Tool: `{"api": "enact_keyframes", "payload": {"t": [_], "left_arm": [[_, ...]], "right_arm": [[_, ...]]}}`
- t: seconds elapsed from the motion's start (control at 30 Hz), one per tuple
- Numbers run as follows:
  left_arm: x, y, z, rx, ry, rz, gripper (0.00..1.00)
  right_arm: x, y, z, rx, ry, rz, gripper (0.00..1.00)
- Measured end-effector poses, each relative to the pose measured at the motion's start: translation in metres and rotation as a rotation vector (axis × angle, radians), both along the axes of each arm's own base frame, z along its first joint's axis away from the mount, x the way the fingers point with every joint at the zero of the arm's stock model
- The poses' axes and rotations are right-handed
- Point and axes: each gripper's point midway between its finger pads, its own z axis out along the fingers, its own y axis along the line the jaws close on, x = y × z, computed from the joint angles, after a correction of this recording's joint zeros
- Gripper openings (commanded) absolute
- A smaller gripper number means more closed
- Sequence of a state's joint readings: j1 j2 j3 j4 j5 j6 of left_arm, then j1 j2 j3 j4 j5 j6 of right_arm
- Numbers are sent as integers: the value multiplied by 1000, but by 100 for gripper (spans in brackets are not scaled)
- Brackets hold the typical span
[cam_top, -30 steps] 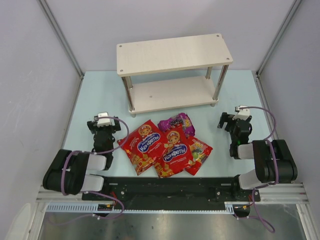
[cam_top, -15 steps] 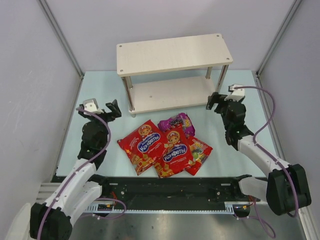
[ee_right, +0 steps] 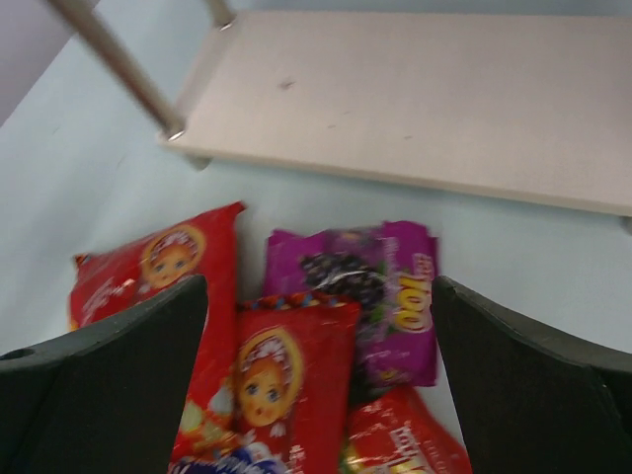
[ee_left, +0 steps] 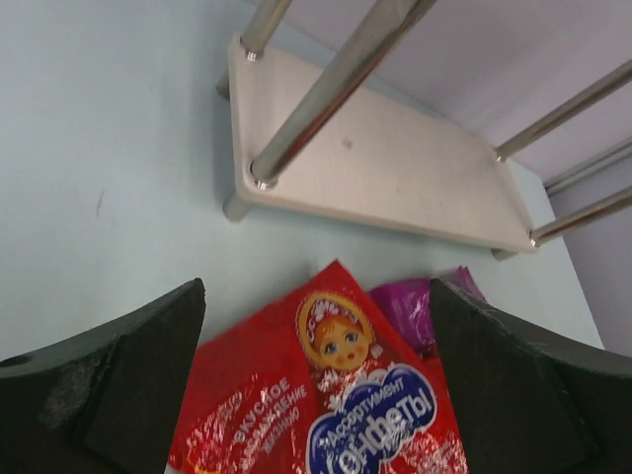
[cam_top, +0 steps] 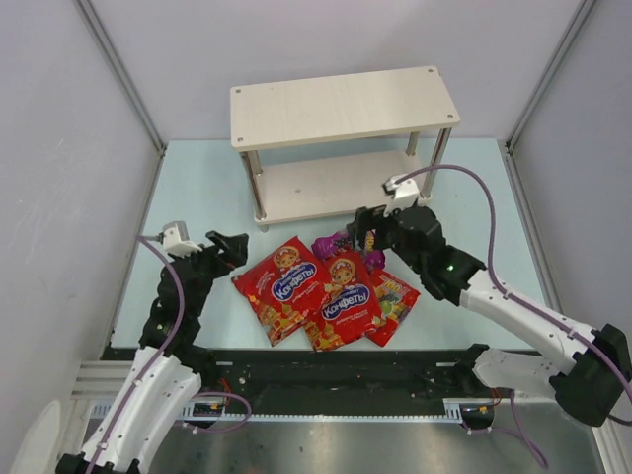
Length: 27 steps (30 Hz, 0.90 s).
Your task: Place and organize the candy bags onto the shelf
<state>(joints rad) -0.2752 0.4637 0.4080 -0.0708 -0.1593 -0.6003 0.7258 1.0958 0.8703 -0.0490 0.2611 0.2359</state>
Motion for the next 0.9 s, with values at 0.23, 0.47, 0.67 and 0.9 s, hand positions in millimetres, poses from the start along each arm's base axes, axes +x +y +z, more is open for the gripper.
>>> {"api": "enact_keyframes", "payload": {"t": [0.23, 0.47, 0.67, 0.9], "left_arm": [[-23, -39, -71, -32, 274, -96, 100], [-47, -72, -105, -48, 409, -145, 100], [-70, -74, -126, -81, 466, -123, 100], [-88, -73, -160, -101, 546, -87, 99]], "right_arm": [[-31, 72, -35, -65, 106, 215, 97], [-40, 105, -95, -134, 265, 333, 97], [-47, 128, -114, -140, 329, 415, 97], [-55, 135, -141, -154, 406, 440, 93]]}}
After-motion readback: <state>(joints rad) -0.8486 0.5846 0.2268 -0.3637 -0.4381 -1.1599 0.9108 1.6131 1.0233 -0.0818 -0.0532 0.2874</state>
